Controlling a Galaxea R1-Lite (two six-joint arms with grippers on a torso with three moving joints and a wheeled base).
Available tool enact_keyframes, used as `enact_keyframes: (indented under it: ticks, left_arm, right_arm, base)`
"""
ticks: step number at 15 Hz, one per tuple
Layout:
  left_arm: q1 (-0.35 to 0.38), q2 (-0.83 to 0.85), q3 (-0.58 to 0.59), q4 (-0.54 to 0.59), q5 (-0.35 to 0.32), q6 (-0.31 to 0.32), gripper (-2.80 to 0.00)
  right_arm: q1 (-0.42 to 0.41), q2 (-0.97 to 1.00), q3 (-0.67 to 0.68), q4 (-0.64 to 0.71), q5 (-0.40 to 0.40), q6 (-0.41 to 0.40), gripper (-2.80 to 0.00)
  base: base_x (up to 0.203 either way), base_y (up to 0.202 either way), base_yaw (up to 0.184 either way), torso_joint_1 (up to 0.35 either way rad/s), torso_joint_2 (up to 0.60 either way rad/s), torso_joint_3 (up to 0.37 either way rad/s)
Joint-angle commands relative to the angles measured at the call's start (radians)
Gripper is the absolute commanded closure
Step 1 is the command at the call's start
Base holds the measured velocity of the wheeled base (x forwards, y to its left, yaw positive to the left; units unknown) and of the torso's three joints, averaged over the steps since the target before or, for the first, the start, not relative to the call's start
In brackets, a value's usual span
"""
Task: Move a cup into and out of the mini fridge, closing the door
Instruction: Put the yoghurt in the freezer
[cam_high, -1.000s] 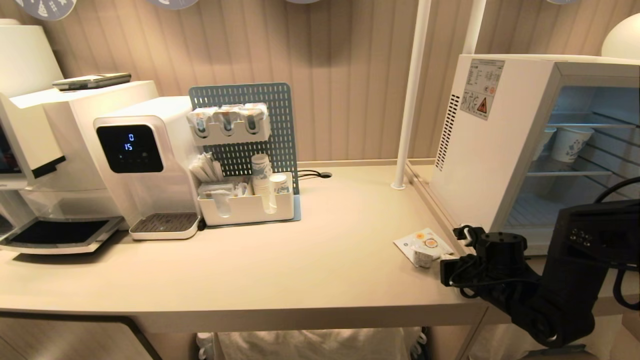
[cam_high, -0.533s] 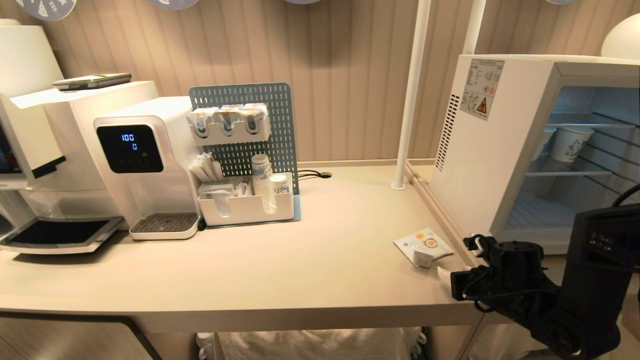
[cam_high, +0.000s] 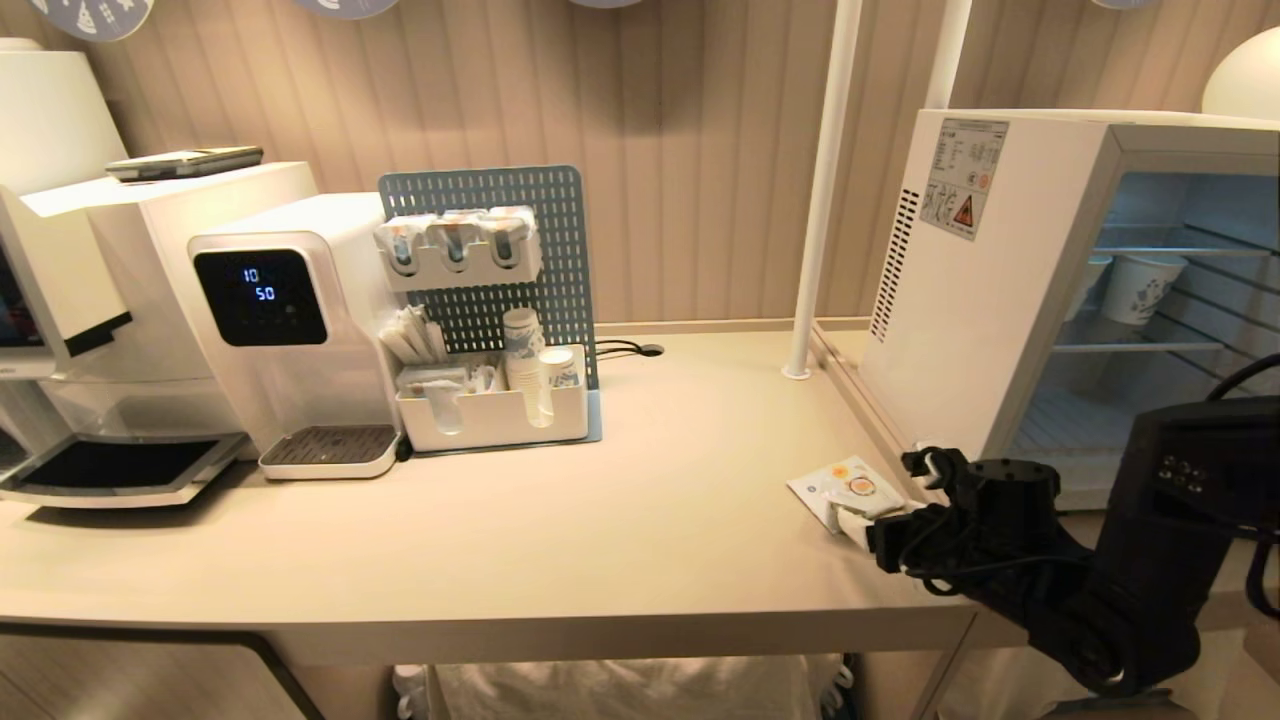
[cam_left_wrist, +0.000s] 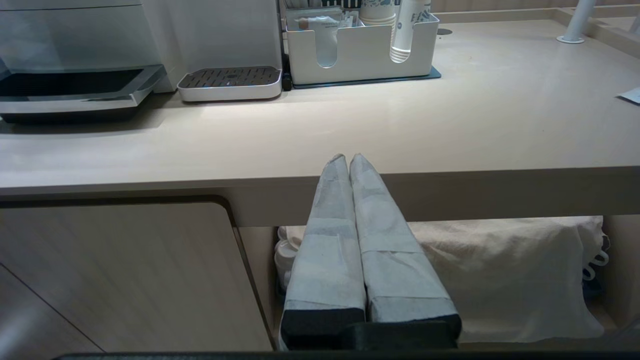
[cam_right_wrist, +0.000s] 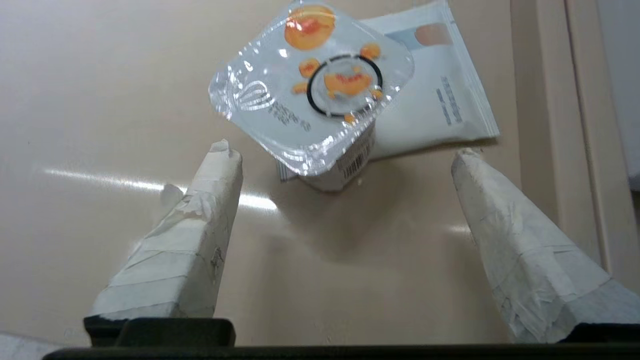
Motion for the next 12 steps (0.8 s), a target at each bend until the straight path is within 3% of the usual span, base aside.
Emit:
enact_keyframes:
  ticks: [1,5,12]
  left_arm:
    - [0.0,-0.002,0.0,0.0,0.0,-0.003,0.0]
    - [0.0,-0.002,0.0,0.0,-0.001,-0.004,0.0]
    - [0.0,-0.002,0.001,0.001,-0.001,-0.01,0.0]
  right_arm:
    - [0.013,0.061,-0.058,-0.01,-0.001,-0.001,-2.8]
    - [0.017,0.093,-0.141,0.007,-0.013,-0.003,-2.8]
    - [0.016,0.103,-0.341,0.224,-0.018,-0.016,-2.8]
  base:
    - [0.0,0.0,0.0,0.0,0.0,0.0]
    - [0.0,0.0,0.0,0.0,0.0,0.0]
    - [0.0,0.0,0.0,0.0,0.0,0.0]
